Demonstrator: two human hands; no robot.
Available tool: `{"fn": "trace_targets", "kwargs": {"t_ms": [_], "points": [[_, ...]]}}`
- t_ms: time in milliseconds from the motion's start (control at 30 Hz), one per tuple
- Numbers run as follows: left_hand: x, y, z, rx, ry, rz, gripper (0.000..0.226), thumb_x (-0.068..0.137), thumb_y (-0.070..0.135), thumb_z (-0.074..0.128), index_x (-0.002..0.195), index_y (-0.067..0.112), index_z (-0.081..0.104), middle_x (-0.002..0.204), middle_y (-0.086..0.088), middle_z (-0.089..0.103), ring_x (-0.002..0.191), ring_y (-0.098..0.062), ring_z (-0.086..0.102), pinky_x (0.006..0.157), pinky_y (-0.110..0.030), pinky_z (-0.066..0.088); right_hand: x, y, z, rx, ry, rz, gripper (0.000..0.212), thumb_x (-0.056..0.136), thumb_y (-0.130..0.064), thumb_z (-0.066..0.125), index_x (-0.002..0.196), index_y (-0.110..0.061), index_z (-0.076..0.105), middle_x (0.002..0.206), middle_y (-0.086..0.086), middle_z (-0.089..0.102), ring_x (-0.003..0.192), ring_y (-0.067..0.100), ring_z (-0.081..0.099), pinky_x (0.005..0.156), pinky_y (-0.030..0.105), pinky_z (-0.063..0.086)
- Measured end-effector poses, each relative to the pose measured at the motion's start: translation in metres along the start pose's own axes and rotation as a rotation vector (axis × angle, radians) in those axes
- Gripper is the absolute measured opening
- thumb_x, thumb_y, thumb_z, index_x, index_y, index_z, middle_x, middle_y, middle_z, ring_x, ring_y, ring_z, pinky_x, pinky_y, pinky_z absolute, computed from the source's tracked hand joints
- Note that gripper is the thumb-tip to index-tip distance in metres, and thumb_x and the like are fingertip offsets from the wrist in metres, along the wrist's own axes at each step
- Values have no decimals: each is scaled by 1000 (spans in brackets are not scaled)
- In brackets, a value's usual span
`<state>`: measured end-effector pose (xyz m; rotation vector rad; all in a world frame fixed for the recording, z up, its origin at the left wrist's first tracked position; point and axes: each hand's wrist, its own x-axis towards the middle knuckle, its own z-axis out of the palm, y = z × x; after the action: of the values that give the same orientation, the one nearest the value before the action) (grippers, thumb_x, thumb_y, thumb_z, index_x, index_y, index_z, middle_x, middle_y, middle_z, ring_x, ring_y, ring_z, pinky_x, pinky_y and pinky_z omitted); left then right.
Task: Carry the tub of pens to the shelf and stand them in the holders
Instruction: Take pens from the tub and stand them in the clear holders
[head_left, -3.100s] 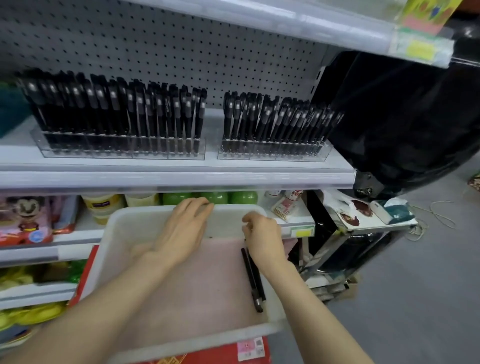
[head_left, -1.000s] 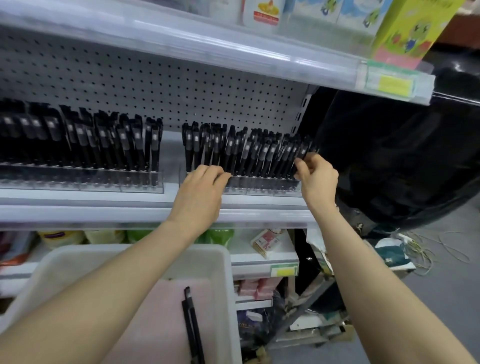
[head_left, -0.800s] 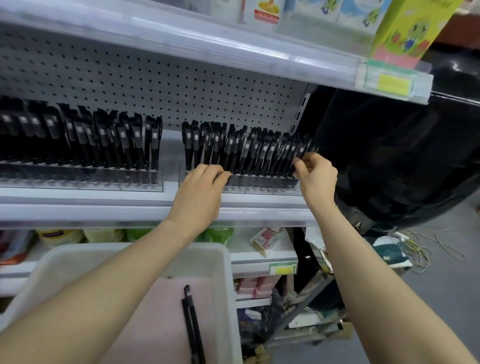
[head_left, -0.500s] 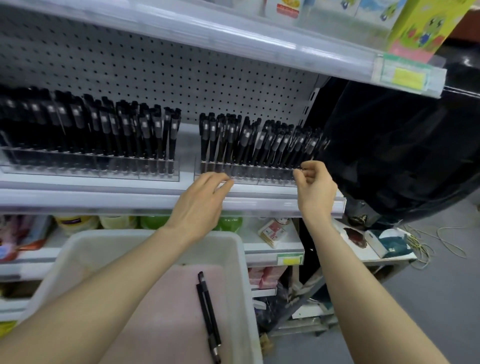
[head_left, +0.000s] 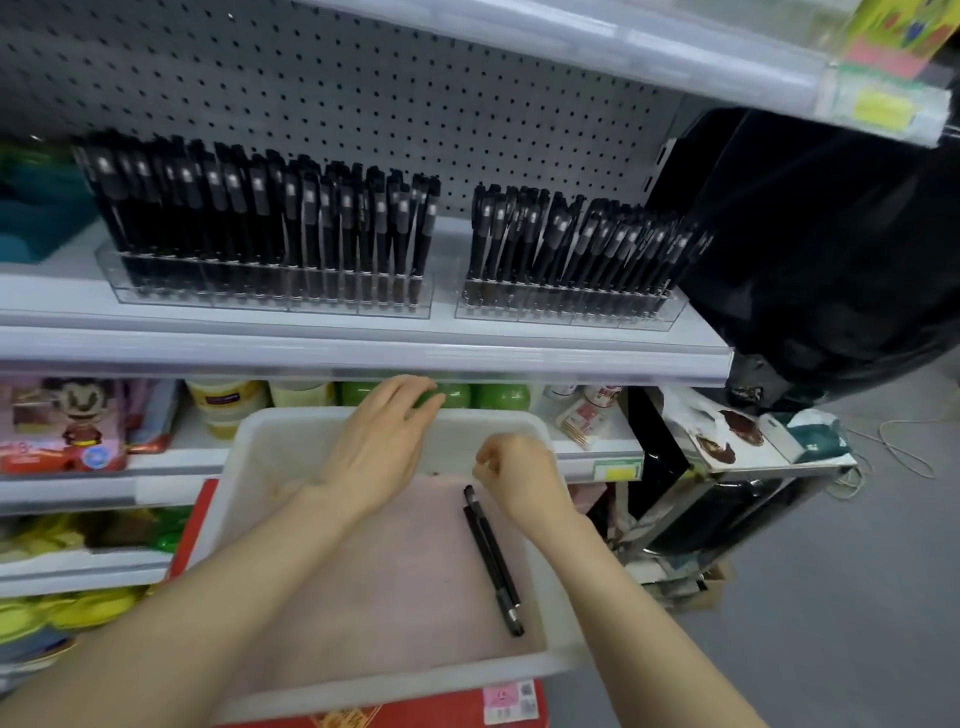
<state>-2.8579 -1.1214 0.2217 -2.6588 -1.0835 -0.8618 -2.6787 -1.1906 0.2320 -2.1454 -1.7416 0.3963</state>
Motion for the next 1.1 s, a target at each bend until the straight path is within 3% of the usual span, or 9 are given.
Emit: {"fn": "trace_targets", "kwargs": {"t_ms": [100,267,567,667,833,1000,1100], "points": [[-7,-1,3,-27,-13,-8,49,72,-5,68,121,0,64,123,-17,58,111,-33,48,90,-43,52,-9,3,27,-99,-145,109,9,83,-17,62,79,-10,62,83,9,66,85,33,64,68,34,51],[-19,-5,9,10,-74,-19,60,69,-5,70,128,-1,59,122,-18,58,108,-35,51,92,-44,51,-13,4,34,-146,-213,208,25,82,-20,66,104,-7,67,104,13,68,96,33,64,68,29,44],[-12,-1,5,28,-128,-64,60,64,-6,74,123,1,63,116,-15,62,102,-34,58,88,-42,53,-10,1,27,-87,-208,221,20,81,-16,67,99,-9,70,99,10,71,95,31,65,72,30,50],[-4,-1,-1,27,-150,-84,51,64,-5,74,113,5,68,106,-11,65,90,-32,60,76,-39,56,-9,-3,12,-6,-140,148,15,84,-13,60,95,-7,69,94,10,71,91,29,64,75,35,54],[28,10,-18,47,-142,-72,31,65,0,78,93,13,73,88,-2,64,77,-24,60,51,-32,50,7,-10,-50,172,75,37,11,90,-24,63,99,-18,63,83,-2,66,79,17,58,69,26,40],[84,37,-27,-11,-22,-12,40,75,-4,69,112,10,66,110,-6,61,97,-28,55,60,-42,56,29,19,-119,434,338,30,10,89,-28,67,95,-19,65,80,-4,67,76,19,65,73,36,55],[116,51,-27,32,19,10,50,74,-7,67,122,5,61,122,-11,58,111,-30,51,71,-40,55,38,46,-154,487,485,22,11,91,-28,66,96,-19,65,81,-1,68,72,16,68,69,41,59]]}}
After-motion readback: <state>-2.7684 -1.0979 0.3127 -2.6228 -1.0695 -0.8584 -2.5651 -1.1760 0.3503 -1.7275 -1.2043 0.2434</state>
